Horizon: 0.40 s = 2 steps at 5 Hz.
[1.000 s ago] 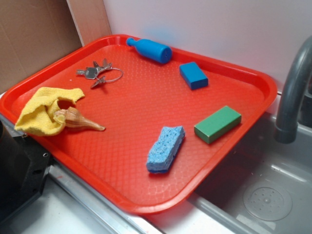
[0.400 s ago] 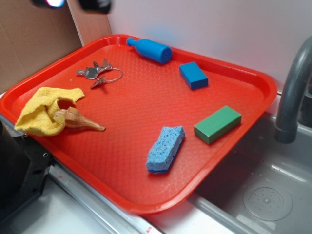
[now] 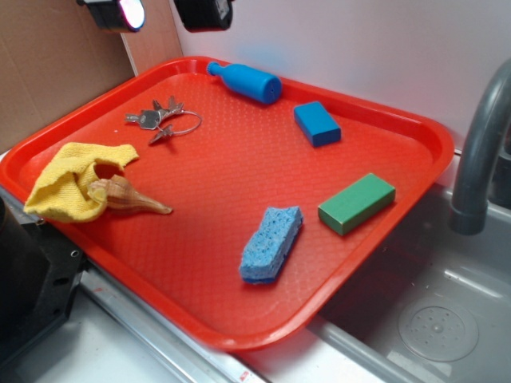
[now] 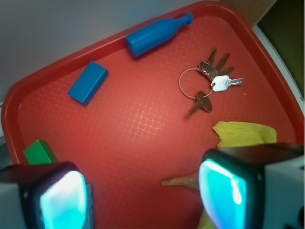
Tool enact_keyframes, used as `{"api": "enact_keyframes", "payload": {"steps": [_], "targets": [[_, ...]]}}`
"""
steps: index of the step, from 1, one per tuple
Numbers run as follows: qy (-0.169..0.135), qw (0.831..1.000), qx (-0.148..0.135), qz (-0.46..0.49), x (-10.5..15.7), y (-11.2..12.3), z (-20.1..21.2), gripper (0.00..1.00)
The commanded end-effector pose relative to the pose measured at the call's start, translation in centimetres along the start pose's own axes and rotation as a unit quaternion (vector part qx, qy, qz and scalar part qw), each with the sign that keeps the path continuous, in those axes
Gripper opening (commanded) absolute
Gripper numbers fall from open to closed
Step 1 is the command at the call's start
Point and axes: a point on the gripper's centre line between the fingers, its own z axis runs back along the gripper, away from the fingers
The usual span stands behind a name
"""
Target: Grab the blue block.
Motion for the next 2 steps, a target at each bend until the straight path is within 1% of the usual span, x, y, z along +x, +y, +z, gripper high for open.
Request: {"api": "enact_keyframes", "payload": {"steps": [1,2], "targets": [[0.004,0.999,-0.033,0.029,1.6,-1.8,-2.2,1.0],[-0.021,0.998,0.008,0.052,2.5,-3.5,-3.3,1.0]]}}
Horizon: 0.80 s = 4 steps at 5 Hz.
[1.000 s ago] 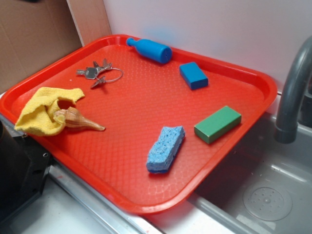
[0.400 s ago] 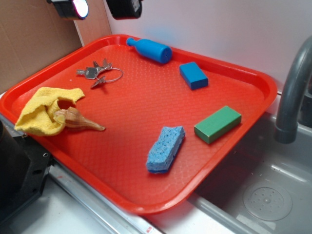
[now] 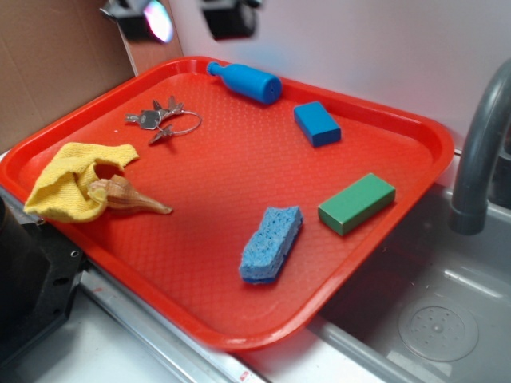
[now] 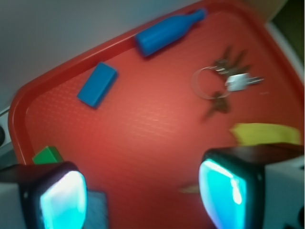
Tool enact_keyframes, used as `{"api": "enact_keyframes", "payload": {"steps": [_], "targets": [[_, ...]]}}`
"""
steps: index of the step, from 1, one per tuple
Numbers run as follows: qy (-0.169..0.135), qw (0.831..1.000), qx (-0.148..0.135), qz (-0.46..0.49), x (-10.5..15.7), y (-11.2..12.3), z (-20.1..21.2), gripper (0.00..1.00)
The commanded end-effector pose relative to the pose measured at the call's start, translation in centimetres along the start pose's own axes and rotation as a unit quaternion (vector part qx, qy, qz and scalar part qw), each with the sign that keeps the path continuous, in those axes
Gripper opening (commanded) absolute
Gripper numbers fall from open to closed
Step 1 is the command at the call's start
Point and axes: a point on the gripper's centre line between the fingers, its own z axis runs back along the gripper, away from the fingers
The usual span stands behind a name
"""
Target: Grab the blue block.
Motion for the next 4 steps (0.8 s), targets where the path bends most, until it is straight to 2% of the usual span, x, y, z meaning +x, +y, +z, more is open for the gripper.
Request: {"api": "enact_keyframes", "payload": {"steps": [1,2,3,4], "targets": [[-0.054,0.997,0.02,0.059,2.7,-2.4,-1.9,1.0],[-0.074,0.993,0.029,0.087,4.5,-3.3,-4.8,1.0],[-0.087,0.994,-0.002,0.064,5.3,-4.1,-6.7,1.0],[-0.092,0.994,0.004,0.055,6.3,-5.1,-7.9,1.0]]}}
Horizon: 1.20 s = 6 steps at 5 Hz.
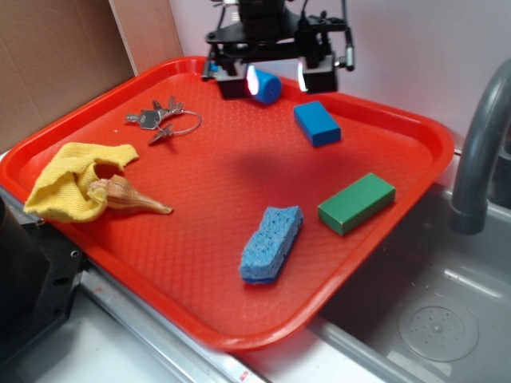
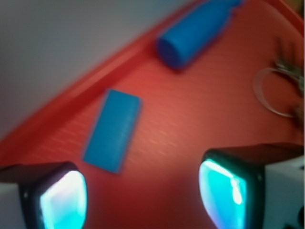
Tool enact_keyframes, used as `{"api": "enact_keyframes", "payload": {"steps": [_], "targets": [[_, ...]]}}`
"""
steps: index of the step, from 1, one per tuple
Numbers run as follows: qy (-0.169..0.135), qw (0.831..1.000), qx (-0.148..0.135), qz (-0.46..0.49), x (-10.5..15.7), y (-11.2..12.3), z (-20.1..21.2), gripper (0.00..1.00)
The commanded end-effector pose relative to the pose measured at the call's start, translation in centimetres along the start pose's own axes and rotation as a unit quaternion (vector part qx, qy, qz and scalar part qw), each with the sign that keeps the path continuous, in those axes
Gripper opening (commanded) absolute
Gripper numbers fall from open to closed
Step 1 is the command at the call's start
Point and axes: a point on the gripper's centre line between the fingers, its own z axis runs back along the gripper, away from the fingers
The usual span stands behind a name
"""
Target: Grab the blue block.
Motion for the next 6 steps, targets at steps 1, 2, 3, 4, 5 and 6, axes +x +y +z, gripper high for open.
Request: {"api": "enact_keyframes", "payload": {"steps": [1,2,3,4,5,6], "targets": [[-0.007,1.0,0.009,-0.006,2.9,-1.7,-2.2,1.0],[0.001,1.0,0.023,0.0,3.6,-1.7,-3.9,1.0],[0.027,0.999,0.042,0.004,4.1,-1.1,-5.5,1.0],[0.066,0.996,0.057,-0.018,3.1,0.7,-4.8,0.0],[0.146,0.986,0.052,-0.066,0.8,1.9,-2.0,0.0],[0.141,0.98,0.009,-0.137,-0.1,3.9,3.5,0.0]]}}
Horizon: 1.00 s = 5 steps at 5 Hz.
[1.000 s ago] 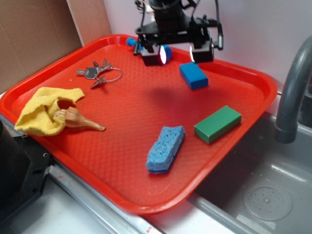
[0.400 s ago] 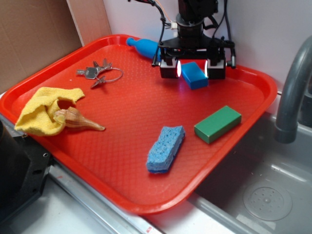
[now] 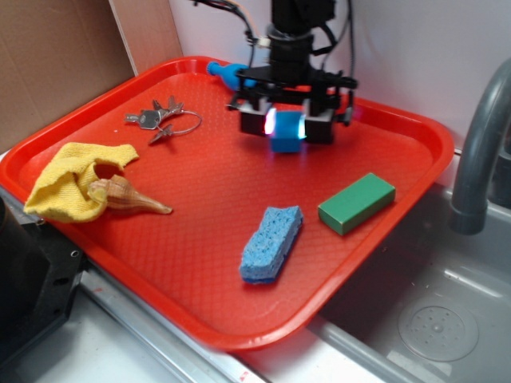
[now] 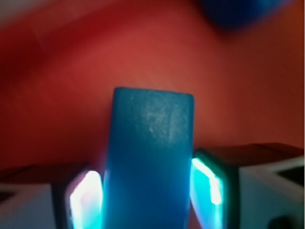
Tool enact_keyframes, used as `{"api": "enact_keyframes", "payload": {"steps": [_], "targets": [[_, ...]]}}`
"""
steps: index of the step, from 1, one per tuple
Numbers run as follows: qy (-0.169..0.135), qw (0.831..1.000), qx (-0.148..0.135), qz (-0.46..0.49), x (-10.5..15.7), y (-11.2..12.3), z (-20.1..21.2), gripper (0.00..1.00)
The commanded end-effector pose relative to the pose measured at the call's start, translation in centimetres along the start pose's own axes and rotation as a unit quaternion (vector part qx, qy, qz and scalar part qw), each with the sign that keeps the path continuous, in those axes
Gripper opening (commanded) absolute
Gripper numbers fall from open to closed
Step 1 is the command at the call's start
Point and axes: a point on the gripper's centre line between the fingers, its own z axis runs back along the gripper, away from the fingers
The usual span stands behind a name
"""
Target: Grab the blue block.
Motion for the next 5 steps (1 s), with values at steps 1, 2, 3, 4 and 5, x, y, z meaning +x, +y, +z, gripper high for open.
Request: {"api": "enact_keyframes", "payload": {"steps": [1,2,3,4,5], "targets": [[-0.101,0.979,-0.096,-0.151,-4.0,5.9,11.1,0.0],[-0.156,0.951,-0.156,-0.217,-5.5,7.4,13.6,0.0],[-0.168,0.949,-0.157,-0.214,-6.7,8.0,14.8,0.0],[-0.172,0.958,-0.126,-0.192,-6.7,7.7,14.9,0.0],[-0.174,0.966,-0.088,-0.17,-6.2,7.3,14.3,0.0]]}}
